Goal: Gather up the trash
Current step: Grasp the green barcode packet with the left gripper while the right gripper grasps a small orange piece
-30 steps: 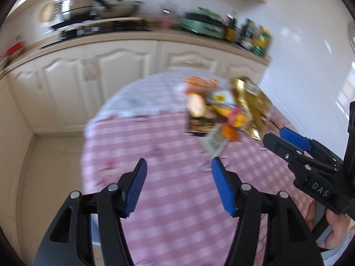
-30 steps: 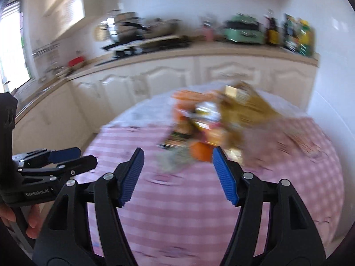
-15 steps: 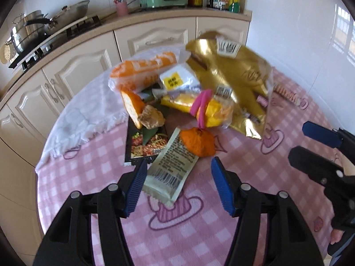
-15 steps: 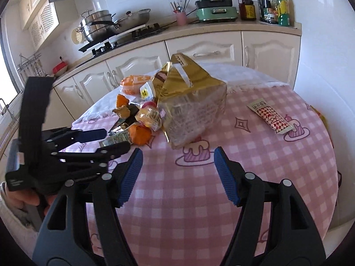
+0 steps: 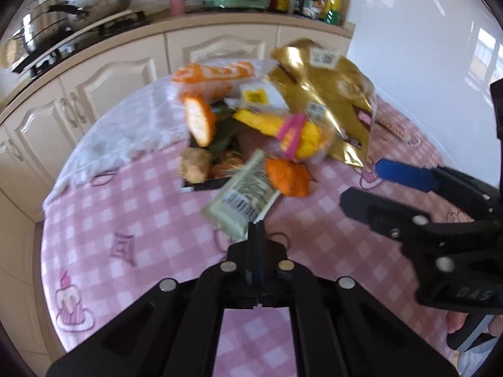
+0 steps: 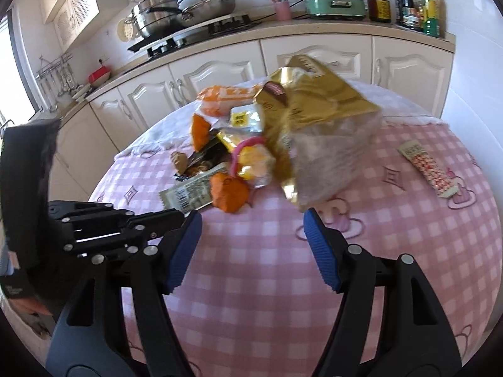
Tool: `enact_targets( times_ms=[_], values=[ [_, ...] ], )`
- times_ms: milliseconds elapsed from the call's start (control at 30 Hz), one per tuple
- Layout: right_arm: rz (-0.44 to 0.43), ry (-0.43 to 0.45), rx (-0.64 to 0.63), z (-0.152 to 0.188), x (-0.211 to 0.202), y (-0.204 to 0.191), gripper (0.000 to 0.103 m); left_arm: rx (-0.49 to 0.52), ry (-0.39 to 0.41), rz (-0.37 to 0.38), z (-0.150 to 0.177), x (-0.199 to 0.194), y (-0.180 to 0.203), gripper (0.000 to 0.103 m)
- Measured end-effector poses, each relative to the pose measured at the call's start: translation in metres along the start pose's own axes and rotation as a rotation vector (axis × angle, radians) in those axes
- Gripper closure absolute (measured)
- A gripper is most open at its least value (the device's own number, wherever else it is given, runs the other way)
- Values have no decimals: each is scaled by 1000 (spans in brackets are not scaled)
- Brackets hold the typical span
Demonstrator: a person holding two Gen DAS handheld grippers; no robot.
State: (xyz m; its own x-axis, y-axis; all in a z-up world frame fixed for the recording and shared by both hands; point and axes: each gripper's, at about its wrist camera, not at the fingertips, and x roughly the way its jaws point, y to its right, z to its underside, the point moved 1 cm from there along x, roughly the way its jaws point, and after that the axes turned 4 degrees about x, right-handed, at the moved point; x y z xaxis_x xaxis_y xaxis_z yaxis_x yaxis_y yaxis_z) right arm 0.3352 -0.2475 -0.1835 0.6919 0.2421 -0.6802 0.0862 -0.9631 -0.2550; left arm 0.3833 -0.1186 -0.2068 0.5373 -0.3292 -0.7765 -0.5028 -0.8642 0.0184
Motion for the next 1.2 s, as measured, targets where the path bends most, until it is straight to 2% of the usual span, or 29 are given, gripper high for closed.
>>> enact_targets(
  times_ms=[67, 133, 167, 200, 267, 400, 500, 567, 667, 833, 1000, 1133, 1200],
  values=[
    [-9, -16, -6, -4, 8, -7, 36, -1, 32, -5, 1, -9, -2, 99],
    [-10, -34, -3, -7, 19, -11, 37, 7, 52, -70, 1, -18, -5, 81],
    [-21, -50, 8, -9, 24, -11, 37, 9, 57, -115, 2, -21, -9, 77],
    [-41, -68, 23, -11, 31, -10, 37, 7, 59, -122, 1, -23, -14, 69],
    [-38, -84, 20, -13, 40, -14, 37, -5, 64, -120, 3, -28, -23, 61],
    [-32, -97, -6, -19, 52, -23, 48, -30, 61, -131, 3, -28, -39, 60],
    [13, -104, -30, -22, 57, -22, 70, -25, 59, -123, 0, -25, -40, 60],
    [8, -107, -45, -21, 55, -20, 71, -8, 56, -107, -6, -20, -37, 59],
    [42, -78, -38, -17, 43, -11, 77, 26, 61, -94, -10, -15, -24, 49],
    [26, -71, -10, -9, 25, 9, 83, 90, 43, -75, -26, 2, -1, 48],
    [15, -81, 7, -4, 19, 18, 86, 120, -28, -92, -33, 28, 14, 49],
    [-20, -86, 47, -3, 18, 30, 86, 96, -34, -55, -35, 30, 18, 74],
    [-30, -87, 60, -4, 17, 31, 86, 100, -33, -58, -34, 29, 19, 78]
  ],
)
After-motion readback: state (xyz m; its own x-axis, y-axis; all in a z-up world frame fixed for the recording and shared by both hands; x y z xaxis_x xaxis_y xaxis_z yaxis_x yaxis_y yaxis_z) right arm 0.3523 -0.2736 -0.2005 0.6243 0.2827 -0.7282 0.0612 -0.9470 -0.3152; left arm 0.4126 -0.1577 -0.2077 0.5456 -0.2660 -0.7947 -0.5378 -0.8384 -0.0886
